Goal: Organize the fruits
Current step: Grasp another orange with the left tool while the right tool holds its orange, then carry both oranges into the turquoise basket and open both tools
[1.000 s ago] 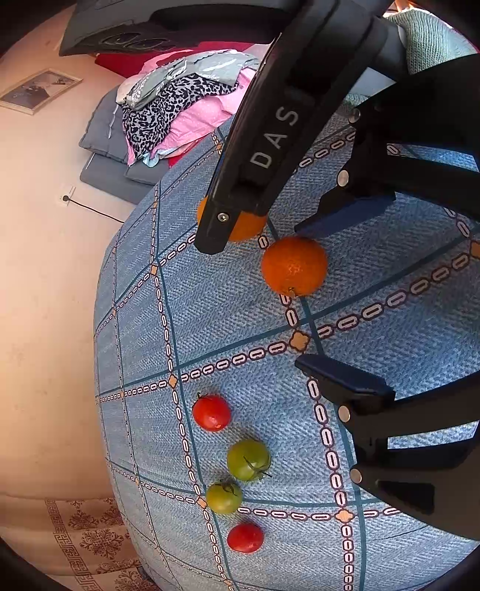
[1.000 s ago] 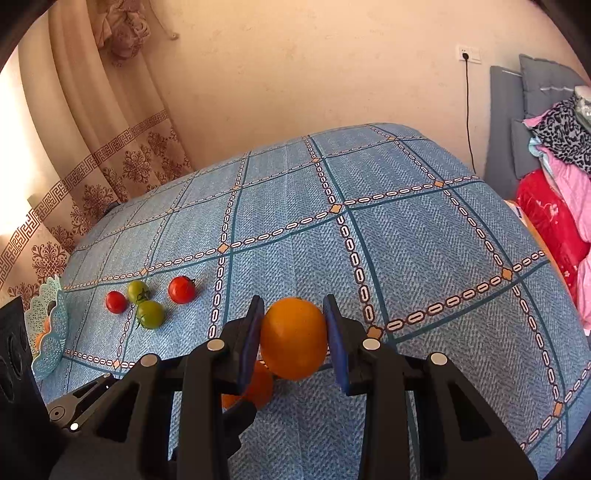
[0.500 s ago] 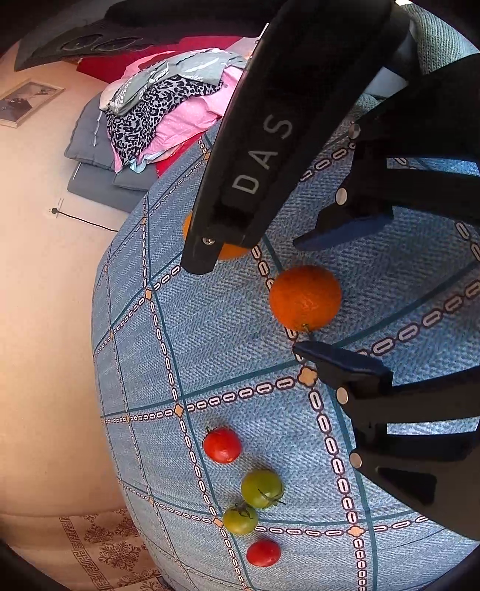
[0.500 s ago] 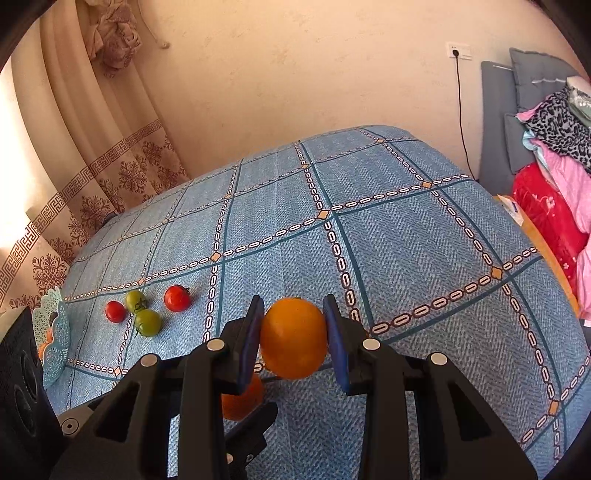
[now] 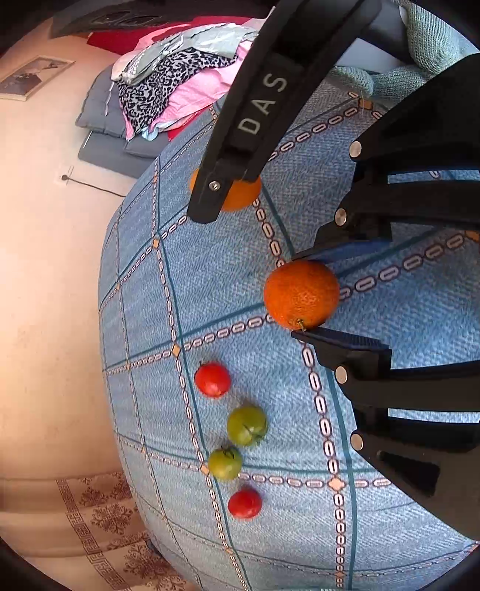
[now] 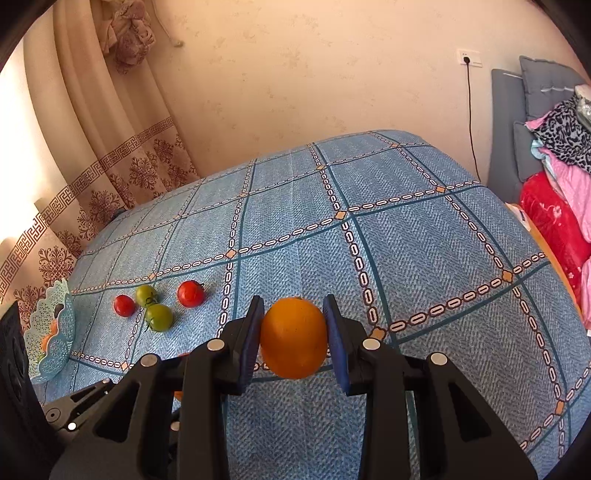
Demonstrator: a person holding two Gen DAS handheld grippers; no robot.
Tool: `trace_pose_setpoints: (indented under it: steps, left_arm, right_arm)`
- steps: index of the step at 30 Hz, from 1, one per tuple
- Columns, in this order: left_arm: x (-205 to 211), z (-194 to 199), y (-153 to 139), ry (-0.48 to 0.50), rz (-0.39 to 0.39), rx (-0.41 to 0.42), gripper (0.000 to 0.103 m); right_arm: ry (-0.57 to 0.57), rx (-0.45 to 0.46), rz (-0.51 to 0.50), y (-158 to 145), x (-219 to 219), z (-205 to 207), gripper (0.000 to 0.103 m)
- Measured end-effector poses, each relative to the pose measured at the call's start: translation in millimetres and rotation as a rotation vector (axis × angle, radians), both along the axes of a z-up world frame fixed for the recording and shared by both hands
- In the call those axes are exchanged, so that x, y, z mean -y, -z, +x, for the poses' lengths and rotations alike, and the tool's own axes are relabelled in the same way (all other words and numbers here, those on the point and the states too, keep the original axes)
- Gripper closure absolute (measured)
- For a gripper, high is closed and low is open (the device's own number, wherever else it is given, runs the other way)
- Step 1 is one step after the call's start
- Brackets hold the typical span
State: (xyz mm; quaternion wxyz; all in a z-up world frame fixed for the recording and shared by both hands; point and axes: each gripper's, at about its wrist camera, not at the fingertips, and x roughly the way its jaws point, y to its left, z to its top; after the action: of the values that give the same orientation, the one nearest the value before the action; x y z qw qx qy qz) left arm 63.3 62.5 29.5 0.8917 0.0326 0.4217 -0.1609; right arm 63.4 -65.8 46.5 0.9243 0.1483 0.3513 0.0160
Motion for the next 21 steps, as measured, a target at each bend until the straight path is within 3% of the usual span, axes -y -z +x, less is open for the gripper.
trace_pose_setpoints:
  steps: [7, 14, 21]
  left_arm:
    - [-51, -10, -24, -0.204, 0.099, 0.107, 0.068]
    - [-127, -20, -46, -0.416, 0.132, 0.185, 0.068]
    - [-199, -22, -49, -0.593, 0.162, 0.201, 0.068]
  right_arm:
    - [-0.121, 0.016, -0.031, -9, -39, 3, 0.07]
    - [-0.288, 0.021, -0.046, -18, -98, 5, 0.07]
    - [-0.407, 0.04, -0.003, -37, -155, 14, 0.07]
